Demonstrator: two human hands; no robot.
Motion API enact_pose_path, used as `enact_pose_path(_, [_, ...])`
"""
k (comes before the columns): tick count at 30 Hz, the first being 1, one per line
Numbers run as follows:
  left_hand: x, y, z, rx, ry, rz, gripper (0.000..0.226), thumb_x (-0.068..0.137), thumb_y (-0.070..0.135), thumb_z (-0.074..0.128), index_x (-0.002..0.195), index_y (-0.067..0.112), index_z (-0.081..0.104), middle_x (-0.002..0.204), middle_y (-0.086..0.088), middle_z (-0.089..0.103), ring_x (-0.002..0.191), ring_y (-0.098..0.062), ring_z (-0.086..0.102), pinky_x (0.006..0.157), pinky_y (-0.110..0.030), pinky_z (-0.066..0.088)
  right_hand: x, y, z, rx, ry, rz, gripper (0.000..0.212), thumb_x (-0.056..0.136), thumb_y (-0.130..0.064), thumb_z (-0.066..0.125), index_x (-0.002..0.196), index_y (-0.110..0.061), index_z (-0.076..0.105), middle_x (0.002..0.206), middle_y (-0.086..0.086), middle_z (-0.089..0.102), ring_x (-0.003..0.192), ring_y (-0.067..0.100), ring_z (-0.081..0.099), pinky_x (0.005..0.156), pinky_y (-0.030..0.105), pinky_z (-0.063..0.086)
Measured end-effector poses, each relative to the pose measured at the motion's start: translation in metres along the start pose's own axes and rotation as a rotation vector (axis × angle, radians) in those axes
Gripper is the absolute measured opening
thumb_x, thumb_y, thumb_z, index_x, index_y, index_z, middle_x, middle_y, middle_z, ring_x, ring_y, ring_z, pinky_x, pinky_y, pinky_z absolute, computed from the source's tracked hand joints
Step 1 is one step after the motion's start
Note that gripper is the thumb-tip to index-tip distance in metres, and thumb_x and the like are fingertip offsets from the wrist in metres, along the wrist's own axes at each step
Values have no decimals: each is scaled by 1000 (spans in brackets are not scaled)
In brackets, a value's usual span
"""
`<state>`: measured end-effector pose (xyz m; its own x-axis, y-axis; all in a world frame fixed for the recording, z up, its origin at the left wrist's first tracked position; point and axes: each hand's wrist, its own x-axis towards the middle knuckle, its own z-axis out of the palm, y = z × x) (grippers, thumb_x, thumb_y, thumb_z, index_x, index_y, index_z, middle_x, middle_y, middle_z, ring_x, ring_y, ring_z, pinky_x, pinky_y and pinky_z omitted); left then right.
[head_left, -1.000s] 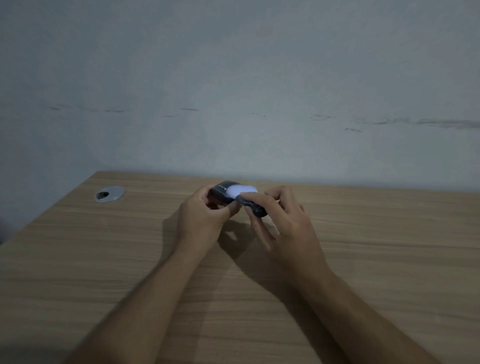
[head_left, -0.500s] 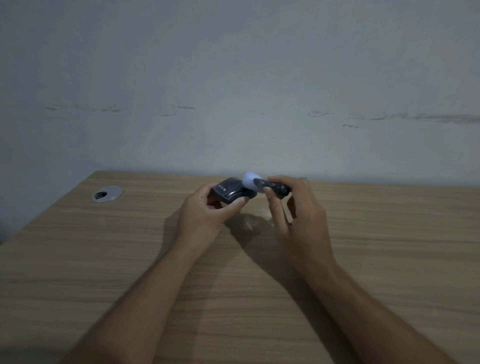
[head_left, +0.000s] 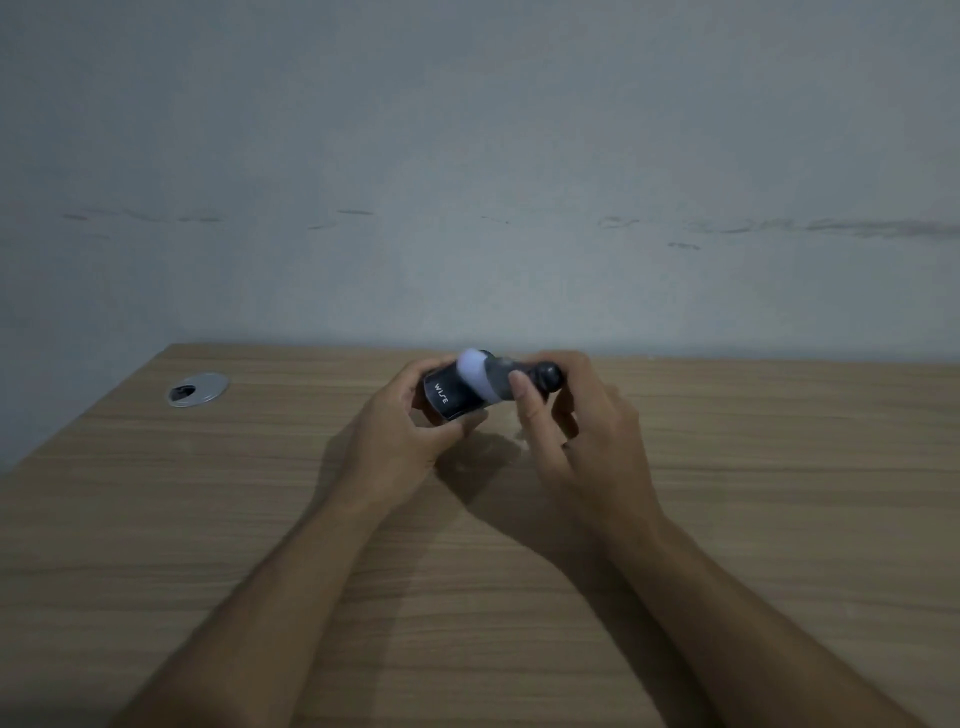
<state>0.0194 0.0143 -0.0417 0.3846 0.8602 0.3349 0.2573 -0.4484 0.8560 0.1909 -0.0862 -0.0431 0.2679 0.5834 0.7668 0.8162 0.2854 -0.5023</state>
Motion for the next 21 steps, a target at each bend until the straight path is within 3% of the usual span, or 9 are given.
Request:
enact_pose_path(3, [0, 0, 1, 77, 12, 37, 63, 84, 23, 93, 141, 30, 67, 124, 16, 74, 100, 8, 65, 79, -6, 53, -5, -6, 8, -27, -96, -52, 19, 108, -38, 63, 115, -21, 69, 89, -23, 59, 70, -13, 50, 76, 35, 45])
enact_pose_path(7, [0, -2, 1, 39, 85, 86, 59, 81, 26, 95, 135, 31, 71, 116, 17, 79, 99, 9, 72, 76, -5, 49, -1, 12, 11, -34, 6, 103, 17, 108, -37, 66, 107, -20, 68, 79, -17, 59, 59, 9, 52, 65, 37, 47])
enact_pose_path(10, [-2, -4, 2, 22, 103, 85, 58, 81, 23, 95, 134, 26, 72, 115, 15, 80, 101, 13, 71, 79, -2, 48, 1, 23, 5, -41, 29, 164, 16, 108, -35, 67, 108, -20, 69, 73, -18, 57, 57, 3, 51, 59, 33, 41])
enact_pose_path(12, [-2, -4, 2, 70, 100, 90, 61, 80, 22, 96, 136, 25, 71, 118, 12, 79, 104, 5, 72, 81, -4, 50, 0, 16, 3, -13, 29, 120, 13, 108, -31, 69, 108, -18, 70, 72, -21, 56, 56, 3, 51, 57, 36, 43])
enact_pose_path(14, [5, -1, 3, 154, 70, 71, 57, 84, 18, 93, 136, 20, 72, 126, 8, 77, 101, -4, 71, 80, -7, 51, -3, -1, 5, -9, -29, -16, 14, 107, -30, 69, 113, -17, 71, 81, -25, 57, 63, -3, 47, 65, 36, 46])
enact_pose_path(17, [16, 3, 3, 165, -131, 4, 35, 98, 0, 73, 131, 12, 74, 130, 0, 72, 105, -12, 69, 83, -3, 49, -8, -15, 13, -73, -102, -145, 18, 107, -33, 67, 118, -19, 72, 96, -17, 67, 74, 4, 55, 77, 46, 50])
enact_pose_path(19, [9, 1, 3, 192, 8, 114, 42, 88, 12, 86, 127, 23, 76, 116, 11, 76, 95, 2, 69, 75, 1, 45, -5, -8, 14, -39, -36, -78, 15, 106, -31, 69, 114, -18, 71, 94, -18, 64, 76, 7, 59, 76, 44, 52])
enact_pose_path(21, [0, -1, 1, 195, 90, 148, 59, 79, 27, 95, 134, 30, 73, 103, 20, 76, 77, 15, 64, 68, 0, 41, -1, 5, 10, -22, 23, 41, 12, 107, -30, 69, 111, -18, 70, 89, -19, 62, 73, 4, 58, 72, 35, 51])
